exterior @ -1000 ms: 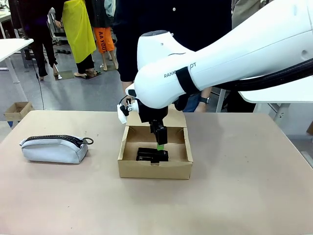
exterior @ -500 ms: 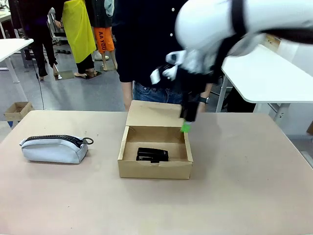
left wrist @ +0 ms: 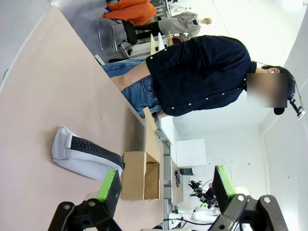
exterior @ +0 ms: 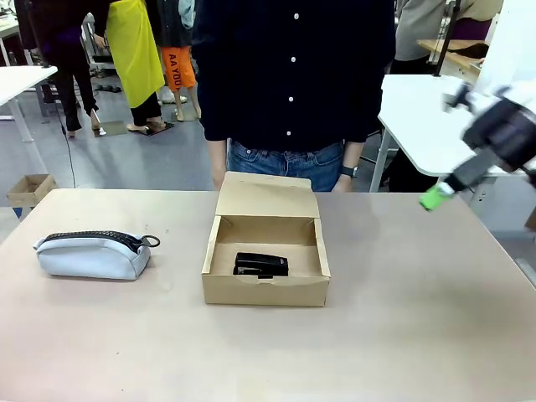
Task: Pack the items into the box.
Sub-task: Pick up the item specified by the human and place it in the Mailer Box.
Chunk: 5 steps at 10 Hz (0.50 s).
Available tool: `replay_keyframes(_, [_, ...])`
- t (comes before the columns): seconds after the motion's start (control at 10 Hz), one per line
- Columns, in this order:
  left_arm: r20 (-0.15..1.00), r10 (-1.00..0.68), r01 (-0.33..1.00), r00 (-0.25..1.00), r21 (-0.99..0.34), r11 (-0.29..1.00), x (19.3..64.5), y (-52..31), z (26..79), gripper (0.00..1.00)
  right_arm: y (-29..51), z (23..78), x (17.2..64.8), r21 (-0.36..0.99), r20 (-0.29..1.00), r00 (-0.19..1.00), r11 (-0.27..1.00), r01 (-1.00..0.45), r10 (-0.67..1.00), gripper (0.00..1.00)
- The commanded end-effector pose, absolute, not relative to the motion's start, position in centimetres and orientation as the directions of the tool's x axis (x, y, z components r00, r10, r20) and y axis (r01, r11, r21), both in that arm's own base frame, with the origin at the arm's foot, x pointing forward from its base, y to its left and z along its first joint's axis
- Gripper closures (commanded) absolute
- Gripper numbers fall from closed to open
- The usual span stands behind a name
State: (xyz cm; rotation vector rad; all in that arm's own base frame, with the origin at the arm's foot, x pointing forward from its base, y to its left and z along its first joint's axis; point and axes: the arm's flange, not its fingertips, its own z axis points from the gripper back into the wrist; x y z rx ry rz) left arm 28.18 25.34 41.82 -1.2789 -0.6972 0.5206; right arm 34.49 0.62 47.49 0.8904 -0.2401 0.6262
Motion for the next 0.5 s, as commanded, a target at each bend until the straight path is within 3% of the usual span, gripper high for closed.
replay_keyframes(0.0, [0.196,0.704,0.055,0.683,-0.974,0.219,28.3,25.3,41.9,0.0,-4.5,44.0,30.7,0.814,0.464,0.884,0.417,-0.404,-0.05,0.0])
replay_keyframes(0.2, [0.196,0.704,0.055,0.683,-0.974,0.219,28.3,25.3,41.9,0.0,-8.2,39.0,28.4,0.885,0.418,0.891,0.3,-0.356,-0.177,0.0])
replay_keyframes(0.4, [0.196,0.704,0.055,0.683,-0.974,0.219,28.3,25.3,41.9,0.0,-8.6,36.4,28.7,0.917,0.344,0.929,0.262,-0.301,-0.139,0.0])
